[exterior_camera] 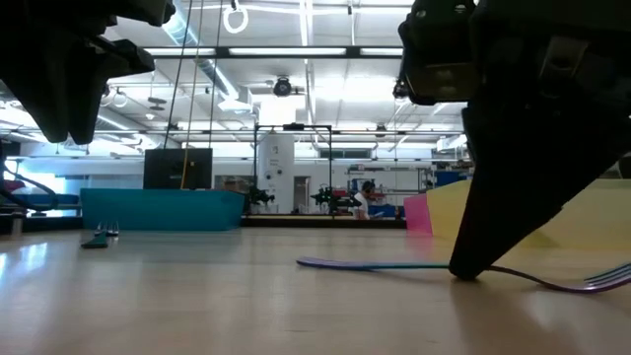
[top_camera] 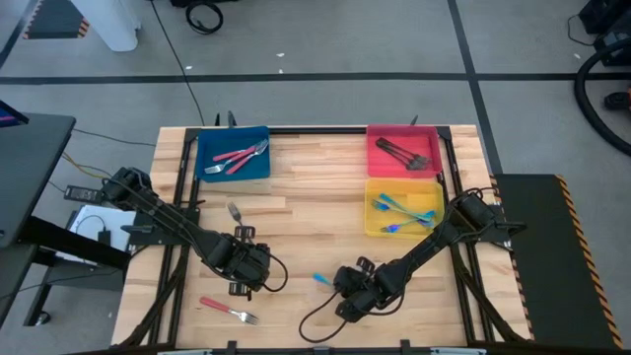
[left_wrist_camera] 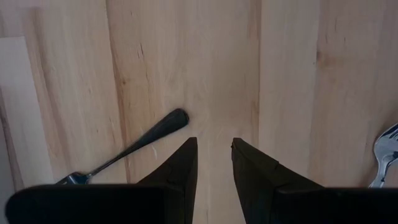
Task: Sort silverware by color (type)
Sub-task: Put the blue fork into the yellow bin
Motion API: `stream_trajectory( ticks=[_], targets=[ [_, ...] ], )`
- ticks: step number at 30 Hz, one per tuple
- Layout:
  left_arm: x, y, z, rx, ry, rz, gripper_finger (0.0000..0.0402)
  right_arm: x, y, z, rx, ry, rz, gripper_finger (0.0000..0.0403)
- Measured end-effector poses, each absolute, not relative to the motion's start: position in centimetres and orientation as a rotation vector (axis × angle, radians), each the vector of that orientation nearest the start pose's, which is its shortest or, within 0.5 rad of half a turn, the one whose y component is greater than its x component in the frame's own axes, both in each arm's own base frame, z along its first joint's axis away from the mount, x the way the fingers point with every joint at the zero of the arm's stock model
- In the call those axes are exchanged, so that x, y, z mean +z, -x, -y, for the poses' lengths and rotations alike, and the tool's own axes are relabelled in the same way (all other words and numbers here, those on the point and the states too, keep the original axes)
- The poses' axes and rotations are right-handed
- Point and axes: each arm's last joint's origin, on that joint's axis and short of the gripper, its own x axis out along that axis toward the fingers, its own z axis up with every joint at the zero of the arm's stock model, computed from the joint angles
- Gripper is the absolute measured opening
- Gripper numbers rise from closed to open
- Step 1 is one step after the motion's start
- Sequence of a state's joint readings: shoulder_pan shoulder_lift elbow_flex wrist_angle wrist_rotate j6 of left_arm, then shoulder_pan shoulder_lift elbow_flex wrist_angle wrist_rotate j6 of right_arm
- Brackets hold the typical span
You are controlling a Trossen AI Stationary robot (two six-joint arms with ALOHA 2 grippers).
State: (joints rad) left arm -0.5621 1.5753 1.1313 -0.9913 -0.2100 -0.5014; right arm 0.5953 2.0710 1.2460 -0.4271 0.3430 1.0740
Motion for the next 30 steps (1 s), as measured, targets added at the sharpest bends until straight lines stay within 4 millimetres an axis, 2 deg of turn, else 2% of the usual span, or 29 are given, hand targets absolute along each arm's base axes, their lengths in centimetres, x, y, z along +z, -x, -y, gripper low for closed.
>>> stream_trajectory(
  ticks=[3,10,15,19,22,30],
  targets=[
    [22.1,-24.1,14.5,0.050,-0.120,-1.346,0.0098,10.7,-32.5,-20.8,-0.384,-0.388,-1.063,0.0013],
    [22.1,-24.1,14.5,0.050,-0.120,-1.345,0.0098,11.0,-32.4,-20.7,-0.366,-0.385,-1.079,0.0009],
    [22.1,-24.1,14.5,0.051,-0.120,-1.345,0.0098,12.6,-32.0,-20.5,-0.325,-0.356,-1.087,0.0007],
    [22.1,-24.1,14.5,0.052,-0.118,-1.345,0.0098,15.2,-31.2,-19.9,-0.308,-0.315,-1.071,0.0007],
    [22.1,-24.1,14.5,0.052,-0.118,-1.345,0.0098,17.3,-29.9,-19.0,-0.364,-0.262,-1.087,0.0007],
    [22.1,-24.1,14.5,0.052,-0.119,-1.345,0.0098,23.0,-24.8,-15.1,-0.636,-0.154,-1.132,0.0007]
  ],
)
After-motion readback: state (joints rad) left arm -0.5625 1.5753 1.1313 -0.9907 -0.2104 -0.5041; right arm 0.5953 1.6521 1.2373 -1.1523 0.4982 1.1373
